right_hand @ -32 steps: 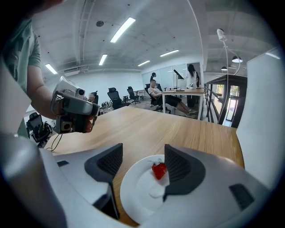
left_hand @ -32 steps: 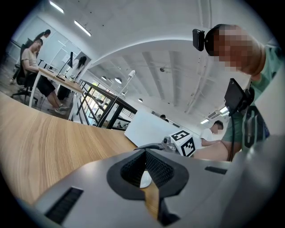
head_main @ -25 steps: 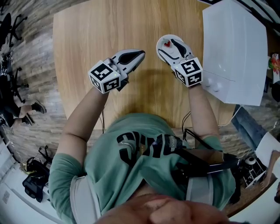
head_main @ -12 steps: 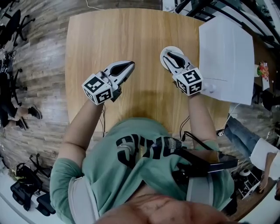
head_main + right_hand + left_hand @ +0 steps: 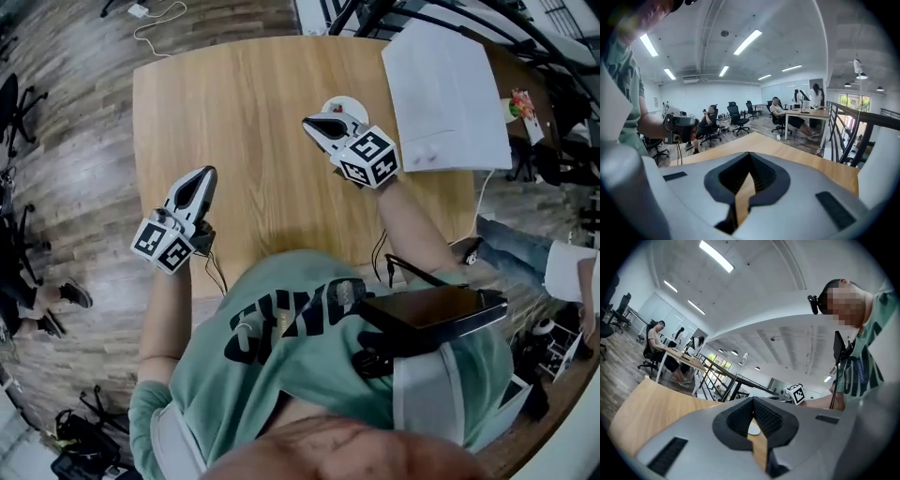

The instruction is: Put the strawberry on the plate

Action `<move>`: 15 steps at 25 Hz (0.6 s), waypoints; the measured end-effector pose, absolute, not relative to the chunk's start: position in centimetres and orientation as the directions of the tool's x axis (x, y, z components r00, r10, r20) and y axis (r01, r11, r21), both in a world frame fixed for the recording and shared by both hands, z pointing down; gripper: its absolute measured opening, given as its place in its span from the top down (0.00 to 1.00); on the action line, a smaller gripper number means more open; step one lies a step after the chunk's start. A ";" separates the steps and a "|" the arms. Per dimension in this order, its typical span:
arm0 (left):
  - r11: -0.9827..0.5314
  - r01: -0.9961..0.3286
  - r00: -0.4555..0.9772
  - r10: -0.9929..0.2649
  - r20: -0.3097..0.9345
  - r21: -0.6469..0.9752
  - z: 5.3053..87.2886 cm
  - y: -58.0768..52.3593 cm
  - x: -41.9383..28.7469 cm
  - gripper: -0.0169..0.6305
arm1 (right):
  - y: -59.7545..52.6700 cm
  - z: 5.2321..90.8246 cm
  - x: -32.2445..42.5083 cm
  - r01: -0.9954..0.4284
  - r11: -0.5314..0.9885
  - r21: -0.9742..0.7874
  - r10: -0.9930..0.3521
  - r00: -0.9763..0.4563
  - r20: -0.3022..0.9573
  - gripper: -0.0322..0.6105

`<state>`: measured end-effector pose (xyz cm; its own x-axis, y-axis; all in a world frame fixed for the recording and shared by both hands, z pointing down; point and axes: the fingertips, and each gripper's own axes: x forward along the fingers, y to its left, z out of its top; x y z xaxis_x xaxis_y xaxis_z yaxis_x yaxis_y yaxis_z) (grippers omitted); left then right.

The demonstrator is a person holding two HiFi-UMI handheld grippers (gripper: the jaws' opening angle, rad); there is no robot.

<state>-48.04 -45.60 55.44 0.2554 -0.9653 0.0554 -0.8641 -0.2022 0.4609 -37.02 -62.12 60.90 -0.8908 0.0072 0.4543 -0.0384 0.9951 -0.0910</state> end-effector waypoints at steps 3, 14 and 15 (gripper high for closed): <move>-0.198 -0.869 0.244 -0.969 0.044 0.453 54.6 -43.0 -49.2 0.97 | -61.3 59.4 -37.3 -0.063 0.990 -0.127 -0.003 -0.903 0.429 0.94; -0.291 -0.834 0.354 -0.934 0.049 0.468 53.7 -33.8 -48.7 0.97 | -53.8 56.9 -34.8 -0.160 0.978 -0.133 -0.089 -0.902 0.423 0.94; -0.298 -0.832 0.360 -0.932 0.047 0.468 53.5 -33.5 -48.1 0.97 | -53.4 56.8 -34.0 -0.165 0.977 -0.136 -0.093 -0.901 0.423 0.94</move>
